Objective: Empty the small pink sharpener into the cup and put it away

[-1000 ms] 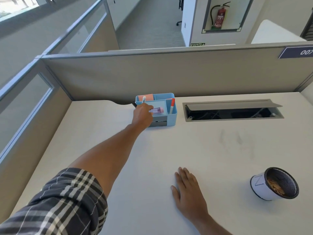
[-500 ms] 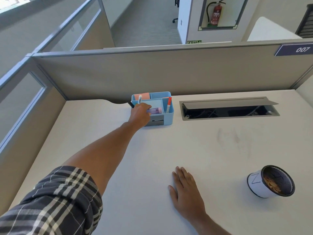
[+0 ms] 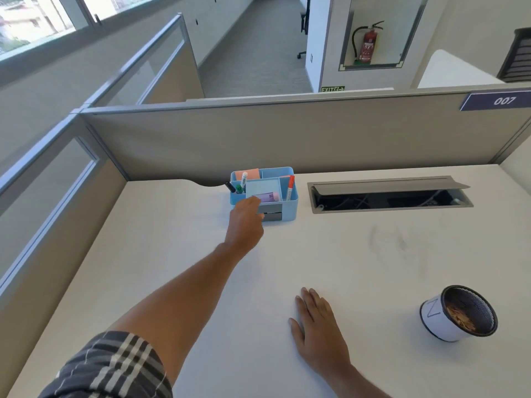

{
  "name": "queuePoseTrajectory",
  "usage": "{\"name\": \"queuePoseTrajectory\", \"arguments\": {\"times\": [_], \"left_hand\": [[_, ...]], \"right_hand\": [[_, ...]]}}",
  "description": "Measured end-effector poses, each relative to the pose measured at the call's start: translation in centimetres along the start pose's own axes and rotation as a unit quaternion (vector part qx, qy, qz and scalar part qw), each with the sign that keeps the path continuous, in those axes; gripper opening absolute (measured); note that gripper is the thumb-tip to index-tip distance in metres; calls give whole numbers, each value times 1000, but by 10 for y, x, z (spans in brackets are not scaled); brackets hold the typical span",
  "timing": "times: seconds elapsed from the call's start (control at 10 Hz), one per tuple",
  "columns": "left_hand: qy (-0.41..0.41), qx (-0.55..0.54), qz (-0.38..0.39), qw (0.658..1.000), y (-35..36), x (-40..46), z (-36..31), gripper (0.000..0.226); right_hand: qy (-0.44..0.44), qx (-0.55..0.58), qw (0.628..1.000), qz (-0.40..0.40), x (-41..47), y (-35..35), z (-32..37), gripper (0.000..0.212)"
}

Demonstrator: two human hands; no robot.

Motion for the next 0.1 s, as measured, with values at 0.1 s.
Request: {"name": "queuePoseTrajectory", "arguments": {"times": [0.1], "left_hand": [[-24, -18, -3, 1000, 24, -60, -5, 38]], "right_hand": [[-16, -1, 1000, -1, 1, 4, 0, 54]]}}
Point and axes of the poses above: each hand's wrist, its own x-axis towards the middle knuckle, its own y-axis out of the palm, z = x × y, the point moved 3 cm from there along x, towards the middle knuckle, and after that the axes turned 12 degrees about x, right-handed, at the moved point
